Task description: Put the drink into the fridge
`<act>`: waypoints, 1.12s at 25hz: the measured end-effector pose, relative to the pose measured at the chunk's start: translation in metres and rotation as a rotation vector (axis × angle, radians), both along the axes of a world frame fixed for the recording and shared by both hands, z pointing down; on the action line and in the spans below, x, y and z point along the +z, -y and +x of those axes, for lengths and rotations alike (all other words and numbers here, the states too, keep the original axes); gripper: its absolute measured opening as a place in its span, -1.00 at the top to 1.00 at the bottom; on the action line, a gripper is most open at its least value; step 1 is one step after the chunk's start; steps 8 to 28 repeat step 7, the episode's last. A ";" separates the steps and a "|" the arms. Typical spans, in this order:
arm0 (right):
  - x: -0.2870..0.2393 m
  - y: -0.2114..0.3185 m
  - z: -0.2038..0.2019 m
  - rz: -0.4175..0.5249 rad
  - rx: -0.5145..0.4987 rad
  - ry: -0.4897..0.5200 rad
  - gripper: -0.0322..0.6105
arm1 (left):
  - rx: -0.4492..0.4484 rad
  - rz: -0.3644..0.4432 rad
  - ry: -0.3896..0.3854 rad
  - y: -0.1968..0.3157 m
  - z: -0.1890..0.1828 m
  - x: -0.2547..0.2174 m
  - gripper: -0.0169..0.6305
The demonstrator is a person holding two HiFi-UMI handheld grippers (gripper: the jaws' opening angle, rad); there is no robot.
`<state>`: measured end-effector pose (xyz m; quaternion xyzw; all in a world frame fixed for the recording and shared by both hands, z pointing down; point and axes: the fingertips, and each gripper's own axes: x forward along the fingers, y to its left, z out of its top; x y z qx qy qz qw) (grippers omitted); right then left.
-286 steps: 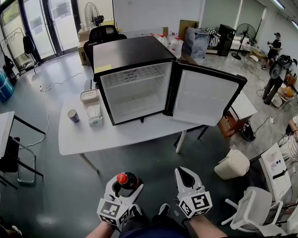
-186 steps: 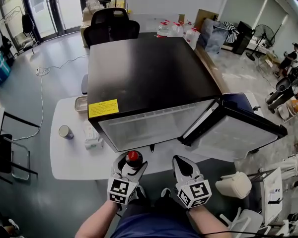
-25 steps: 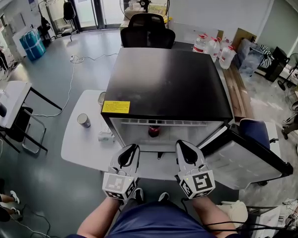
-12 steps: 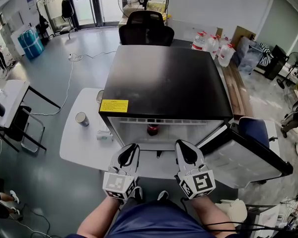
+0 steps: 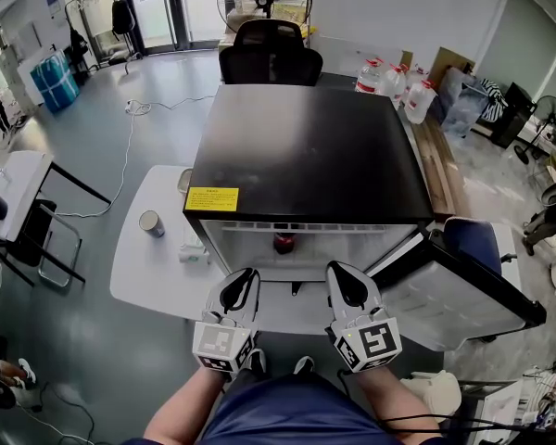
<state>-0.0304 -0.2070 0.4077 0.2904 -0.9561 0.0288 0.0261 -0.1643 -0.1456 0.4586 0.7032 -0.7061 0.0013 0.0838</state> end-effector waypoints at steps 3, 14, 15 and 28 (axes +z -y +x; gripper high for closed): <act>-0.001 0.000 -0.001 0.001 0.002 -0.003 0.88 | 0.004 -0.002 -0.002 0.001 0.000 0.001 0.85; -0.001 -0.001 -0.002 0.001 0.005 -0.005 0.88 | 0.011 -0.009 -0.003 0.001 0.001 0.003 0.84; -0.001 -0.001 -0.002 0.001 0.005 -0.005 0.88 | 0.011 -0.009 -0.003 0.001 0.001 0.003 0.84; -0.001 -0.001 -0.002 0.001 0.005 -0.005 0.88 | 0.011 -0.009 -0.003 0.001 0.001 0.003 0.84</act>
